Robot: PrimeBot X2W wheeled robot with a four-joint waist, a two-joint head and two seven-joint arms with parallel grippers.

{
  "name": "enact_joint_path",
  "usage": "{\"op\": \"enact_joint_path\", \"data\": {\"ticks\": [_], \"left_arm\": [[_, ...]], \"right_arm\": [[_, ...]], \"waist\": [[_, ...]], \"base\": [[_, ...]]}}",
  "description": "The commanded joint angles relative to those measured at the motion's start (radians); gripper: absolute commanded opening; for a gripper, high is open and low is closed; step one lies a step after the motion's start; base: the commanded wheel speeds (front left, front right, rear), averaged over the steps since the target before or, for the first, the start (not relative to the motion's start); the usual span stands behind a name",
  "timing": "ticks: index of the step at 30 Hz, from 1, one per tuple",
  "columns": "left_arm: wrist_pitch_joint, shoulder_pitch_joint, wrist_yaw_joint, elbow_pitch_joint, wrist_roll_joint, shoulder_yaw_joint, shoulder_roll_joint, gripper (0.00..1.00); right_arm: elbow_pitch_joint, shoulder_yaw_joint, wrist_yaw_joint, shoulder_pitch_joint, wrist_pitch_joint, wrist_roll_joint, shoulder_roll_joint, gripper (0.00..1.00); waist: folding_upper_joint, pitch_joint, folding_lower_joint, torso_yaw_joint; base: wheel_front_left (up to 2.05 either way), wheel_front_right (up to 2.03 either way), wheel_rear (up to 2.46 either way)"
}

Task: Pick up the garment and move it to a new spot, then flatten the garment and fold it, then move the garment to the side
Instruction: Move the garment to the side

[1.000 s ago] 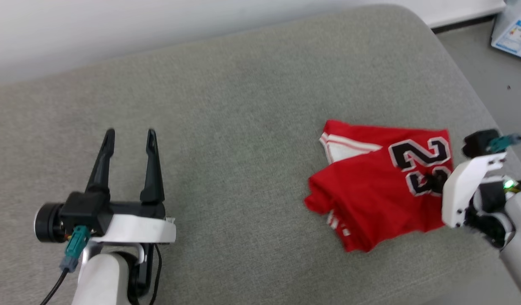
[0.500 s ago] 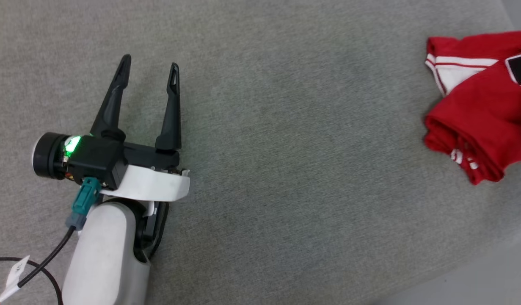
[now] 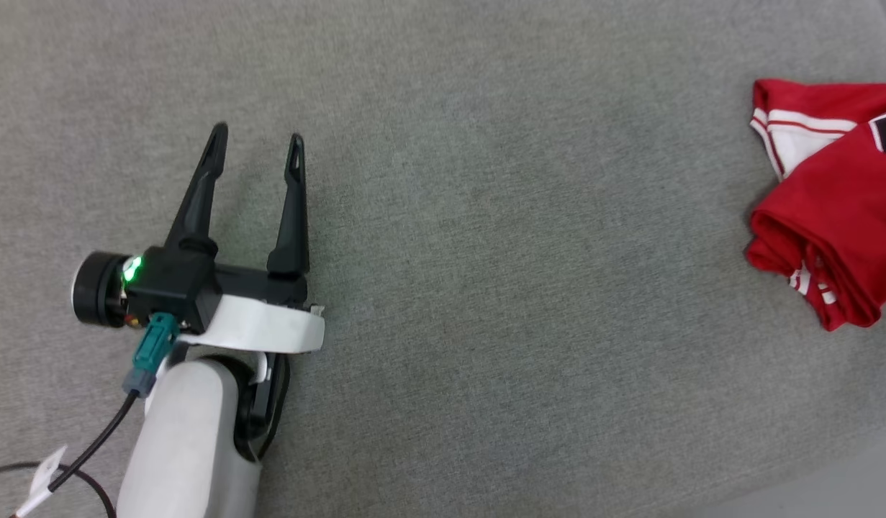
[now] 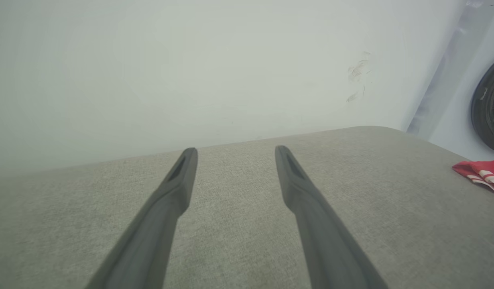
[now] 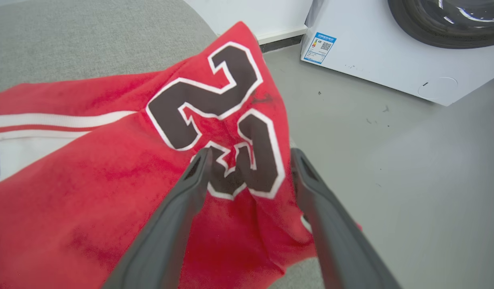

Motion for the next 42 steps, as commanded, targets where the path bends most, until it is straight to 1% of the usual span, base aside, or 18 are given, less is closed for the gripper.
{"op": "enact_joint_path", "data": {"ticks": [1,3,5,10,14,17,21,28,31,36,42], "left_arm": [[-0.008,0.024,0.005,0.009,-0.007,0.004,-0.001,1.0],[-0.014,0.045,0.008,0.022,-0.019,0.01,-0.005,1.0],[-0.018,0.069,0.013,0.035,-0.03,0.015,-0.01,1.0],[-0.027,0.127,0.023,0.072,-0.058,0.022,-0.025,1.0],[-0.031,0.183,0.035,0.097,-0.079,0.038,-0.033,1.0],[-0.032,0.22,0.041,0.111,-0.09,0.046,-0.038,1.0],[-0.033,0.26,0.044,0.12,-0.095,0.058,-0.041,1.0],[-0.032,0.302,0.047,0.133,-0.092,0.082,-0.041,1.0],[-0.032,0.313,0.043,0.137,-0.085,0.092,-0.035,1.0],[-0.032,0.334,0.032,0.122,-0.084,0.122,-0.027,1.0],[-0.032,0.348,0.0,0.1,-0.084,0.153,-0.027,1.0]], "right_arm": [[0.004,-0.013,-0.001,0.022,-0.01,-0.002,0.004,1.0],[-0.005,-0.031,-0.001,0.046,-0.016,-0.011,0.007,1.0],[-0.065,-0.066,-0.001,0.079,-0.017,-0.016,0.006,1.0],[-0.221,-0.161,-0.001,0.229,-0.016,-0.067,0.041,1.0],[-0.361,-0.208,-0.001,0.358,-0.016,-0.136,0.108,1.0],[-0.461,-0.222,-0.001,0.44,-0.016,-0.182,0.165,1.0],[-0.575,-0.211,-0.001,0.537,-0.016,-0.231,0.239,1.0],[-0.756,-0.148,-0.001,0.654,-0.012,-0.28,0.35,1.0],[-0.836,-0.121,-0.001,0.694,-0.001,-0.287,0.379,1.0],[-0.966,-0.099,-0.001,0.764,0.009,-0.301,0.403,1.0],[-1.097,-0.107,-0.001,0.85,0.048,-0.329,0.417,1.0]], "waist": [[0.0,-0.051,-0.0001,0.002],[0.0,-0.088,-0.0001,0.001],[0.0,-0.125,-0.0001,0.0],[0.0,-0.223,-0.0001,0.011],[0.0,-0.289,-0.0001,0.019],[0.0,-0.325,-0.0001,0.031],[0.0,-0.371,-0.0001,0.051],[0.0,-0.432,-0.0001,0.101],[0.0,-0.453,-0.0001,0.119],[0.0,-0.482,-0.0001,0.131],[0.0,-0.498,-0.0001,0.132]], "base": [[0.0,0.0,0.0],[0.0,0.0,0.0],[0.0,0.0,0.0],[0.0,0.0,0.0],[0.0,0.0,0.0],[0.0,0.0,0.0],[0.0,0.0,0.0],[0.0,0.0,0.0],[0.0,0.0,0.0],[0.0,0.0,0.0],[0.0,0.0,0.0]]}}
